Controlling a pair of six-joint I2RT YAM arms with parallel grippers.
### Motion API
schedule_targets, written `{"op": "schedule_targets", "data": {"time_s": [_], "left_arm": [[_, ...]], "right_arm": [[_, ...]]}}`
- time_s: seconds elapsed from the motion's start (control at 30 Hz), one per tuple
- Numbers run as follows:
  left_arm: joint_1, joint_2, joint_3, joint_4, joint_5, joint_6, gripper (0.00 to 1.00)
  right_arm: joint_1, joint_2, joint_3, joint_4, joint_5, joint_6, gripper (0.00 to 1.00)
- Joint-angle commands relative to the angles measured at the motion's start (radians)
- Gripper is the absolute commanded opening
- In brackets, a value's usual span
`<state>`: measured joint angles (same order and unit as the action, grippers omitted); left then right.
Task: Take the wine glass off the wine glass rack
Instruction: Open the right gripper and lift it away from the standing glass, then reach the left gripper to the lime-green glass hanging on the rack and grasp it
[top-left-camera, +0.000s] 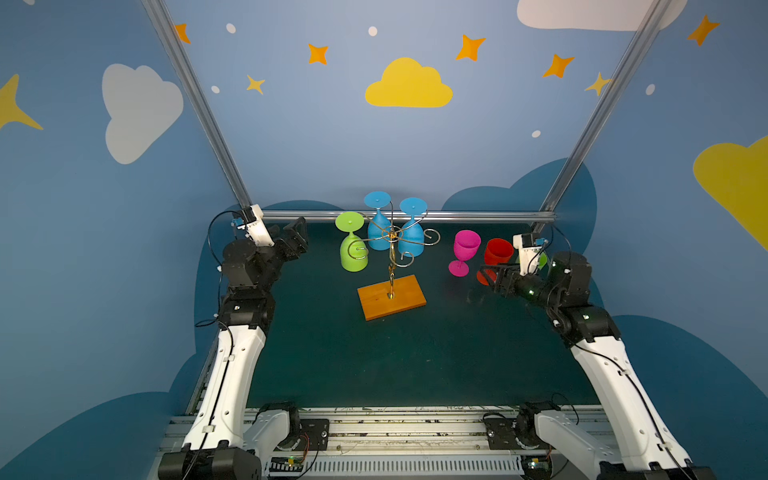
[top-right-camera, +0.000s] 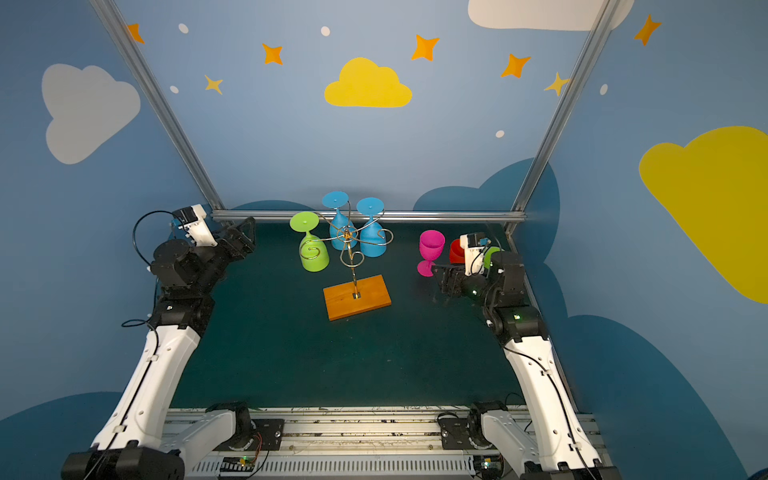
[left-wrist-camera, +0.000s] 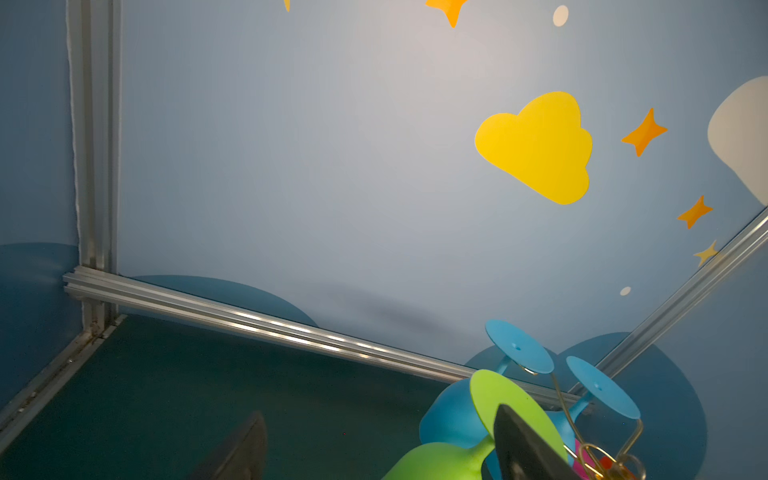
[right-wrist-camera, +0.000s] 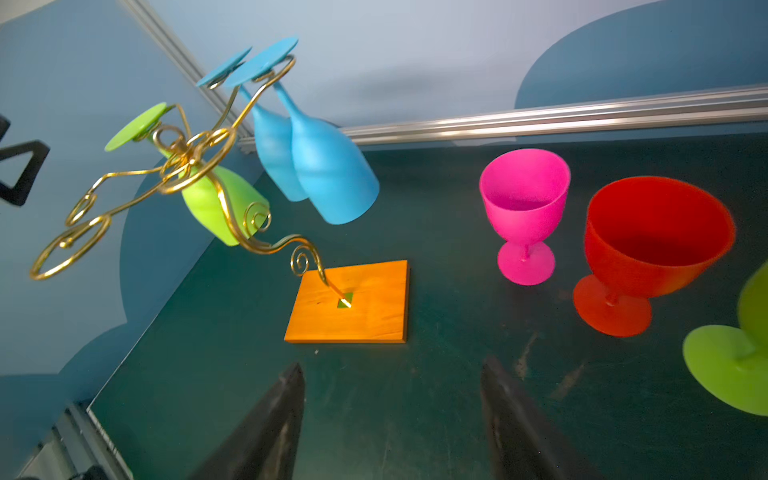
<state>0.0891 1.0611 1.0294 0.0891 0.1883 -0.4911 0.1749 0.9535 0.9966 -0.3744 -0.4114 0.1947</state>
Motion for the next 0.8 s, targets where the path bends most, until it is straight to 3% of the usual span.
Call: {"op": "schedule_targets", "data": {"time_s": [0.0,0.3,0.77], "left_arm": [[0.011,0.046,0.031,-0.096,0.143,-0.108,0.82],[0.042,0.226,0.162,-0.092,0.523,-0.25,0.71],[0.038,0.369,0.201,0.123,0.731,-0.436,0.55]], "right_arm": [[0.05,-0.055,-0.03,0.067,0.052,-0.013,0.71],[0.133,-0.052,-0.083,0.11,0.087,0.002,0.76],[0.191,-0.004,-0.066,0.133,0.109,-0.009,0.77]]}}
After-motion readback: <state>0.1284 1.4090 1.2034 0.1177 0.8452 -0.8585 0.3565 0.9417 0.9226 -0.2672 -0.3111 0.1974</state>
